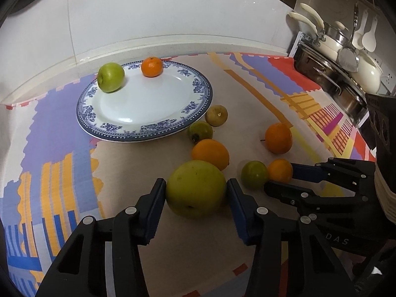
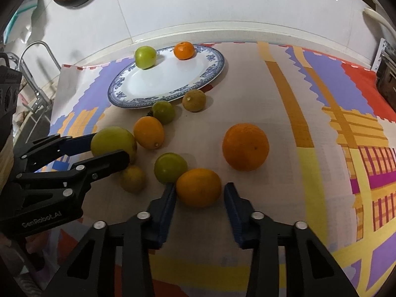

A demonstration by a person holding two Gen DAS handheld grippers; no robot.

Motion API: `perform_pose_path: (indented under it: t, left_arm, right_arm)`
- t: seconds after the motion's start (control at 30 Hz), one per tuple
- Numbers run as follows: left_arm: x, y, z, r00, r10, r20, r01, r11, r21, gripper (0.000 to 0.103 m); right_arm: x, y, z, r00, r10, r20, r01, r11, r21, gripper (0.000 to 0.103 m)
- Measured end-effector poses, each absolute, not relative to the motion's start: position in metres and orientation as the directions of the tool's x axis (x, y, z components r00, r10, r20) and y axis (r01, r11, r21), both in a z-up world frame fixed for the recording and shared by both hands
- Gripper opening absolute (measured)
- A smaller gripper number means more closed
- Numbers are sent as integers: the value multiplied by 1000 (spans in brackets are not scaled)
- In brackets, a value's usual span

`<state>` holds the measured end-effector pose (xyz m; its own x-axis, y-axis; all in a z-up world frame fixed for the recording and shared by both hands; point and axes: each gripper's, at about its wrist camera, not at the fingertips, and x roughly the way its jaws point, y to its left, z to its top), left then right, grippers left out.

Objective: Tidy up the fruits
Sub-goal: 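Grasp a yellow-green pear with the left gripper while the right gripper grasps an orange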

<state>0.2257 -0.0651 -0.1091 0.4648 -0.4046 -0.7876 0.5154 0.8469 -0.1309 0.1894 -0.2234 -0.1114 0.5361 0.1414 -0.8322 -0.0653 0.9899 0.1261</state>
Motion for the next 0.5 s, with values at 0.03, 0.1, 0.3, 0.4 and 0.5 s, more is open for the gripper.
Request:
perform_pose_path:
  t: [0.03,0.1,0.3,0.4,0.5]
  left_arm:
    - [225,-65,-109,467,-401,-788,516,848,-126,49]
    - [224,-65,-108,472,-392,-789,511,852,-118,49]
    - [218,-64,-103,491,-380,-784,501,859,-102,49]
    - [214,-63,-98,508,-377,-775,496,863,-95,49]
    - [210,-61,-93,525,-372,-765,488,868,-88,49]
  right_arm:
    - [189,-223,-111,538,141,-831,-67,990,125,37]
    - [188,-224,-111,539,143,-830,-67,990,128,37]
    - [185,-225,-107,547,142,-825,-63,990,128,37]
    - [183,-224,-102,557,147,-818,-69,989,130,37]
    - [180,-223,-96,569,152,-808,-79,988,130,37]
